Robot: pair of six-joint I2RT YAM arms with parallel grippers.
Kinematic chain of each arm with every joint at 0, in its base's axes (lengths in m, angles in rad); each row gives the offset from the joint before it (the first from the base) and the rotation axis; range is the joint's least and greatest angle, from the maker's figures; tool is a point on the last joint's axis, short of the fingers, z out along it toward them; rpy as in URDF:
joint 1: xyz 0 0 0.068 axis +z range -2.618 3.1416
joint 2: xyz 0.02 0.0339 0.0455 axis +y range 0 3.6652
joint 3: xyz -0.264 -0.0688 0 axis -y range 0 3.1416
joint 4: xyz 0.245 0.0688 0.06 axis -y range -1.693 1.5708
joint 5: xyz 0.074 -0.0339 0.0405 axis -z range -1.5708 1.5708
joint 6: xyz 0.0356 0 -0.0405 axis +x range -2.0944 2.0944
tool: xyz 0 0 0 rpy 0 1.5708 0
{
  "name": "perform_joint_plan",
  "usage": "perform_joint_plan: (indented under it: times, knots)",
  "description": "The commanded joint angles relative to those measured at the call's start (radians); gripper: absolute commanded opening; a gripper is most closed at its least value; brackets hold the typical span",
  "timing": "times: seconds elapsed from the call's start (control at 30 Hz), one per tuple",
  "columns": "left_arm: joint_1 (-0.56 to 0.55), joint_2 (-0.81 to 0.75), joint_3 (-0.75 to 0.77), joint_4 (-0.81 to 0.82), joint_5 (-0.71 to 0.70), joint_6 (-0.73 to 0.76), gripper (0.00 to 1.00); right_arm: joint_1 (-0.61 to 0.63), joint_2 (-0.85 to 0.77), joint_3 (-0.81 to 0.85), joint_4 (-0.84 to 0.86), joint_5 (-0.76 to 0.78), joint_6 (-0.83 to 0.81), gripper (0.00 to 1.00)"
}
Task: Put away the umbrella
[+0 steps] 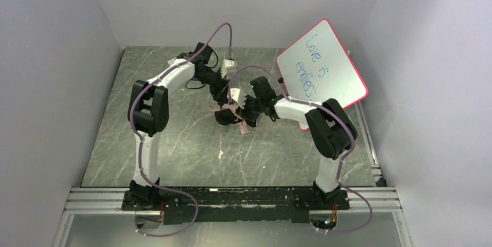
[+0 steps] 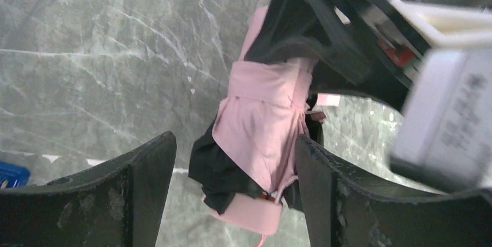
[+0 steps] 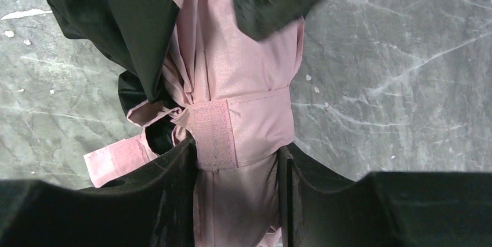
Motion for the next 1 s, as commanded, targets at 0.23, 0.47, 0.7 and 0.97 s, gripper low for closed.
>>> perform_joint_plan:
  times: [0.23,0.47,0.7,0.97]
  knots:
    - [-0.017,0.136,0.055,-0.068,0.129,0.019,0.78,0.050,0.028,-0.081,-0.007,0.109,-0.012,0.17]
    - [-0.065,0.159,0.062,-0.185,0.077,0.140,0.78,0.061,0.037,-0.082,-0.006,0.118,-0.011,0.17]
    - [-0.088,0.188,0.051,-0.201,0.048,0.157,0.78,0.065,0.031,-0.094,0.004,0.126,-0.006,0.17]
    - [-0.114,0.203,-0.002,-0.147,-0.009,0.131,0.75,0.075,0.016,-0.114,0.041,0.139,-0.001,0.17]
